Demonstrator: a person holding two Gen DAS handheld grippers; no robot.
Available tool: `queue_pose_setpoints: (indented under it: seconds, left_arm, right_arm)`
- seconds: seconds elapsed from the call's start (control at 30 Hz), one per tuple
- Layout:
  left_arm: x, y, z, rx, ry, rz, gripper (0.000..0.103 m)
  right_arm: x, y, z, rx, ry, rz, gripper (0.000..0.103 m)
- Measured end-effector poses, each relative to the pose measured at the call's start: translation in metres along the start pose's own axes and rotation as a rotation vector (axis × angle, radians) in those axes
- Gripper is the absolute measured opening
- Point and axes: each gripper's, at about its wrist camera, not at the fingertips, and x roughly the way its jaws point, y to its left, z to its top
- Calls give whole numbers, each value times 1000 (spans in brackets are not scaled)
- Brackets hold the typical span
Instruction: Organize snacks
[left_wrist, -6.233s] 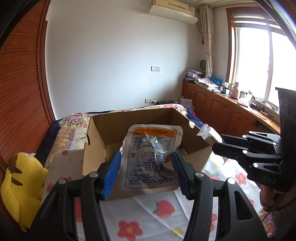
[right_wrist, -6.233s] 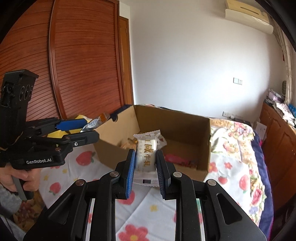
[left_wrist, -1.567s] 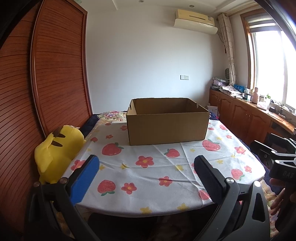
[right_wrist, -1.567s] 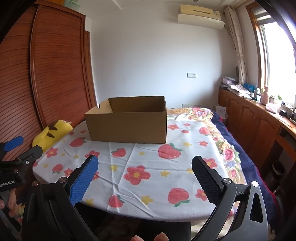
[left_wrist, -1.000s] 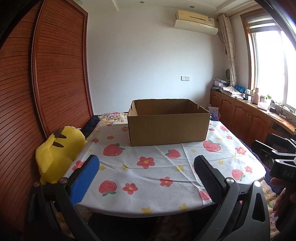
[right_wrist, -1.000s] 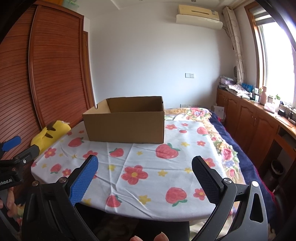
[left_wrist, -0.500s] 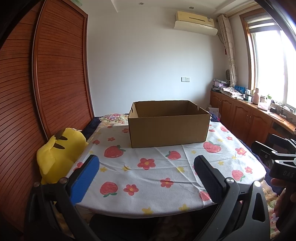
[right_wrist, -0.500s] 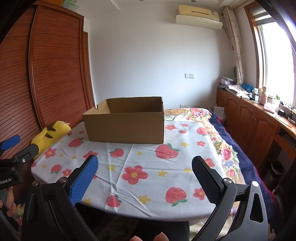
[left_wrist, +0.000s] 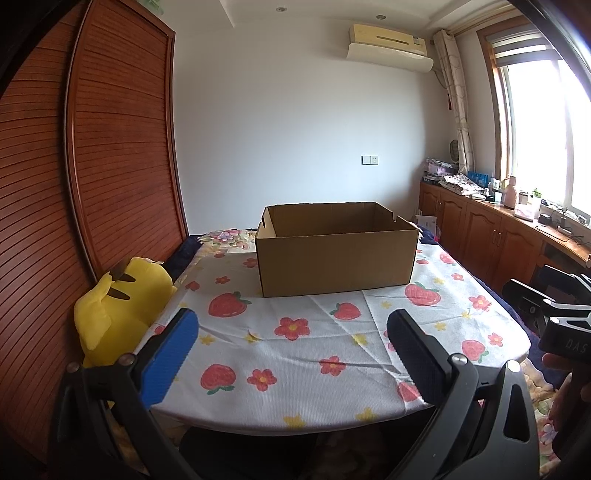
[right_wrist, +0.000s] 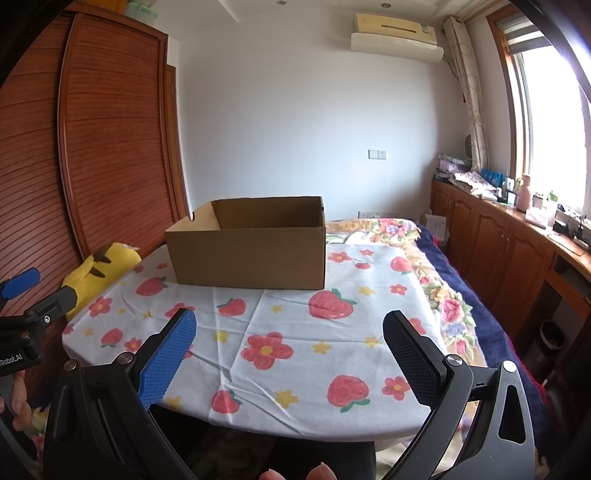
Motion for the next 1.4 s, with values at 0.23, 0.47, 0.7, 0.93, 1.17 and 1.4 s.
queue_pose_setpoints:
  seconds: [0.23,0.47,0.7,0.93,1.17,1.4]
  left_arm:
    - [-1,0,1,-2,-3,1,103]
    - [-1,0,1,-1,-4,0,103]
    - [-1,1,2,-3,-6,0,103]
    - [-3,0,2,-3,-6,2,103]
    - [-3,0,1,-3,-8,4,103]
    - [-5,0,1,-4,-10,6,103]
  right_arm:
    - [-1,0,1,0,-2,1,103]
    - [-1,0,0,0,-2,0,103]
    - [-1,0,0,2,-3,0,103]
    - [-2,0,0,0,-3,0,103]
    - [-2,0,0,1,-4,-1,103]
    - [-2,0,0,1,-4,-1,103]
